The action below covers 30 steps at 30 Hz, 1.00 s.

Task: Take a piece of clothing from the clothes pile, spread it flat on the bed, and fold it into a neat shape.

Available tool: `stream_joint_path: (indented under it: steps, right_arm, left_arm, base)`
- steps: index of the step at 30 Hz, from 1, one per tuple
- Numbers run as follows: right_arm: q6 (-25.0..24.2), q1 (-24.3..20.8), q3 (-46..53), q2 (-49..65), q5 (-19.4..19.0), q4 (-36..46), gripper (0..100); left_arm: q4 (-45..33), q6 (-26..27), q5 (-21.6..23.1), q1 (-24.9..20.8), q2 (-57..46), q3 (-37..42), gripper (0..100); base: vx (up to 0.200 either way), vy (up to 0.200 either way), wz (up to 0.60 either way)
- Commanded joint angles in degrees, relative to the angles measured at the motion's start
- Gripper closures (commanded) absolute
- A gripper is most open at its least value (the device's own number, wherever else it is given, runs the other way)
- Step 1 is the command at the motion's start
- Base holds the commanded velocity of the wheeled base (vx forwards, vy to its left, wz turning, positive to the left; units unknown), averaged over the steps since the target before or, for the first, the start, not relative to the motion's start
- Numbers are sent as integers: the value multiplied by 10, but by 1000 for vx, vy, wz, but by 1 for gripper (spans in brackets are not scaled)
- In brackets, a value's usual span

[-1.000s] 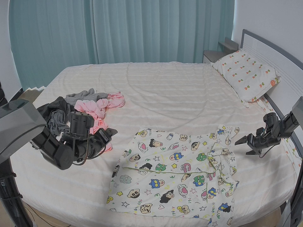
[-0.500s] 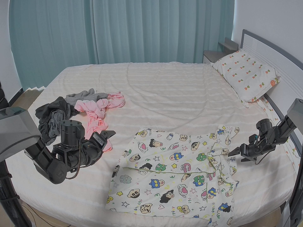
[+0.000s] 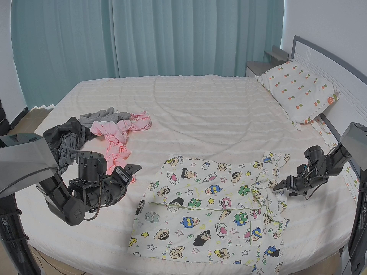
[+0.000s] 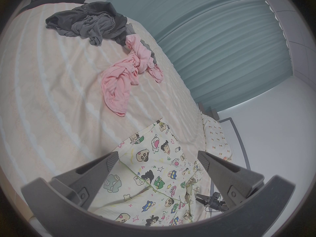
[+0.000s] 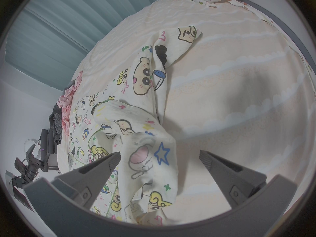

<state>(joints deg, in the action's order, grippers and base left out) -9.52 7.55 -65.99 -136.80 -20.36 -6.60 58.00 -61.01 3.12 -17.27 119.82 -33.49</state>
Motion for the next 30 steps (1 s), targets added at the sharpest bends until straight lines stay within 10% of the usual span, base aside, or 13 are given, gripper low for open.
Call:
stream_joint_path:
  steps: [1, 30]
  right_arm:
    - [-1, -3, -12, -18, 8, -1, 100]
    - [1, 96, -9, 43, 23, -5, 100]
  left_arm:
    - [1, 0, 0, 0, 10, -1, 0]
    - [4, 1, -16, -1, 10, 0, 0]
  base:
    - [0, 0, 0]
    - [0, 0, 0]
